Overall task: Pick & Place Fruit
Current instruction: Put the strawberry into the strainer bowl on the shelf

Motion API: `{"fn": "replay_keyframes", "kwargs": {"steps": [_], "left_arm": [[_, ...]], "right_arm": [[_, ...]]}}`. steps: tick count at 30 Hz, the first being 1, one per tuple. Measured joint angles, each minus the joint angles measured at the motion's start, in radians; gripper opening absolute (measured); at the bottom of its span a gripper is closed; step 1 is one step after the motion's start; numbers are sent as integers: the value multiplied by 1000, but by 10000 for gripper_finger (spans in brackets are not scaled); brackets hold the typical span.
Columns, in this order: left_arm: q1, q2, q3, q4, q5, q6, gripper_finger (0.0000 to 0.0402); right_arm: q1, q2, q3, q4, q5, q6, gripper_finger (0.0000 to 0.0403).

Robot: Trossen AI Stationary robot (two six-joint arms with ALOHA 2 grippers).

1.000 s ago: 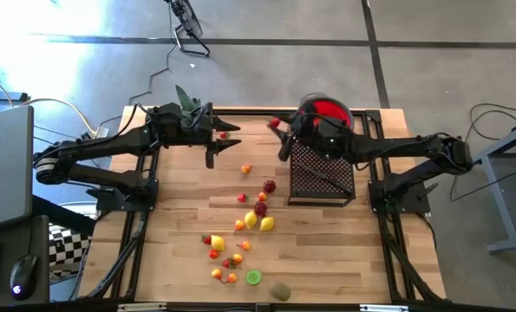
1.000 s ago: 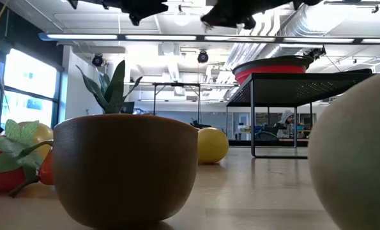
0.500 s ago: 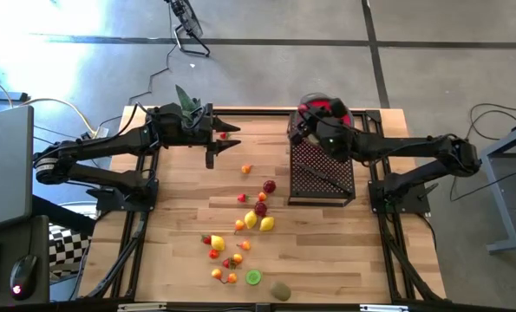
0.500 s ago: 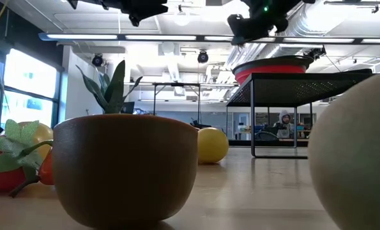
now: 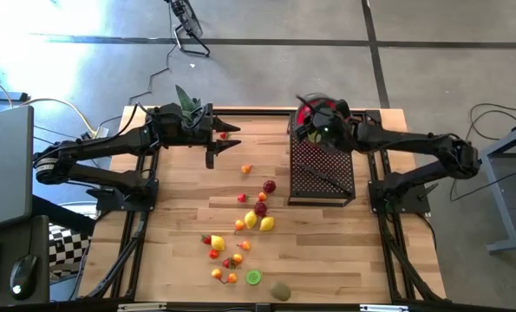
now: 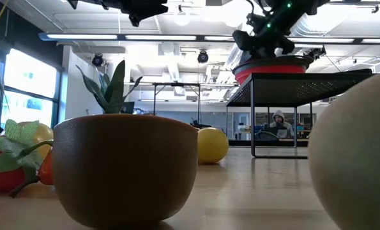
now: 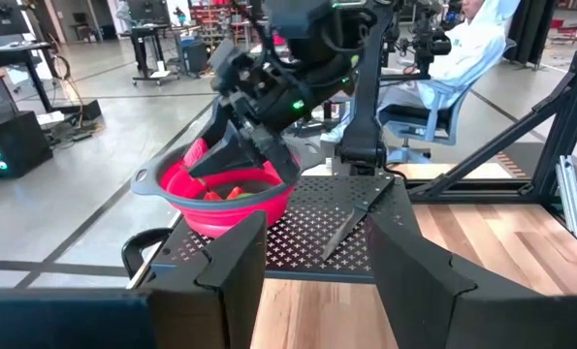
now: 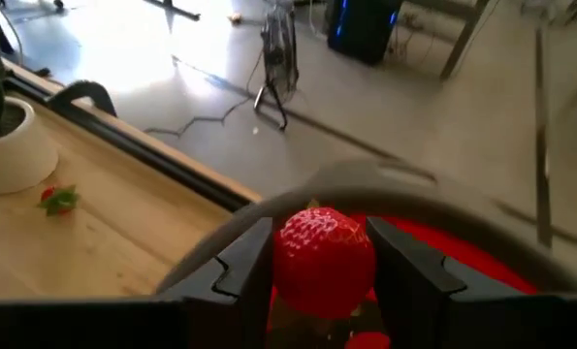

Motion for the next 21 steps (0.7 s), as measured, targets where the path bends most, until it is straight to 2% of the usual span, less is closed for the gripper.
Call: {"fn": "replay_keyframes", "kwargs": {"steps": [7, 13, 21], "left_arm": [[0, 0, 0, 0, 0, 0, 175], [0, 0, 0, 0, 1, 0, 175], [0, 0, 0, -2, 2, 0, 175]], "right_arm": [[-63, 0, 0, -96, -81, 95, 140], [-72, 0, 0, -103, -87, 89, 151], [-71, 0, 0, -99, -71, 68, 208]]}}
